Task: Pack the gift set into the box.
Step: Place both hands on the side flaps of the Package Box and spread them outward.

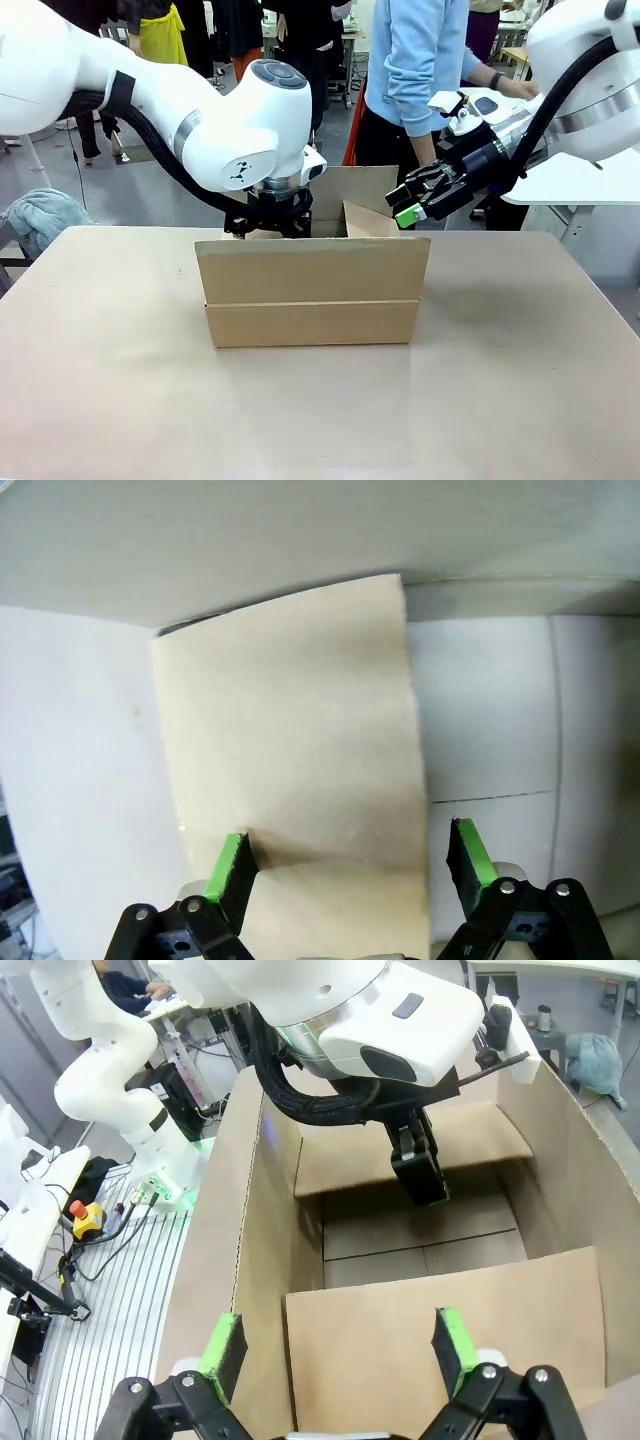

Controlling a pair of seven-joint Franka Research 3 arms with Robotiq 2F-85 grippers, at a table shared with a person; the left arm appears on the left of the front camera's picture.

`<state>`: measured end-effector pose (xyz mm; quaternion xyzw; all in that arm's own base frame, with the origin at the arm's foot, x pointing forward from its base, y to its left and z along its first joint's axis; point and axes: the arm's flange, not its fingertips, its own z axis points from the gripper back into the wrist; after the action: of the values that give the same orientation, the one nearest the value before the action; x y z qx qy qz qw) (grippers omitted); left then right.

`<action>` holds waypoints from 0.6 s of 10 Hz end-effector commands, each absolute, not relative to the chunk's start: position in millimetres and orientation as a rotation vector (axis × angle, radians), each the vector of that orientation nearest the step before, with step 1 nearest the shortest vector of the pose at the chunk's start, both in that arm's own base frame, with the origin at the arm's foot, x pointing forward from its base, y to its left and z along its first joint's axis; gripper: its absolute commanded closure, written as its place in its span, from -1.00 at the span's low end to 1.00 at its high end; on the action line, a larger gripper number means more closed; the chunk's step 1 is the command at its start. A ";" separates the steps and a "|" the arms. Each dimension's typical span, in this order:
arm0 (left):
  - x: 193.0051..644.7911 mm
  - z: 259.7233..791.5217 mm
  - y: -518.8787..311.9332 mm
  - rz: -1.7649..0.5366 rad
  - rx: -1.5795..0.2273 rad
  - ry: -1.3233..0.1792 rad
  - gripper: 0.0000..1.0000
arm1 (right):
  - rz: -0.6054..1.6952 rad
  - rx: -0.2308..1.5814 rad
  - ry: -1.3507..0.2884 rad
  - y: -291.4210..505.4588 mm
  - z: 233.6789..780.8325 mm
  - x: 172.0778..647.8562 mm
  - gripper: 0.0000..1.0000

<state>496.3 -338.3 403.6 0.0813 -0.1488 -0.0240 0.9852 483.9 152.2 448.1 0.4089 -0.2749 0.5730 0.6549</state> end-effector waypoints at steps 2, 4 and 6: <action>486.8 425.7 -334.3 -0.035 0.275 -0.361 -1.00 | 1.304 0.934 -0.623 151.2 451.0 483.1 -1.00; 469.0 449.2 -320.2 -0.053 0.305 -0.397 -1.00 | 1.304 0.934 -0.623 151.2 451.0 483.1 -1.00; 455.8 471.1 -300.1 -0.040 0.315 -0.434 -1.00 | 1.304 0.934 -0.623 151.2 451.0 483.1 -1.00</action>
<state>468.4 -316.1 470.2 0.1456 -0.1985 -0.0249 0.9689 483.9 152.3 448.2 0.4090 -0.2748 0.5731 0.6548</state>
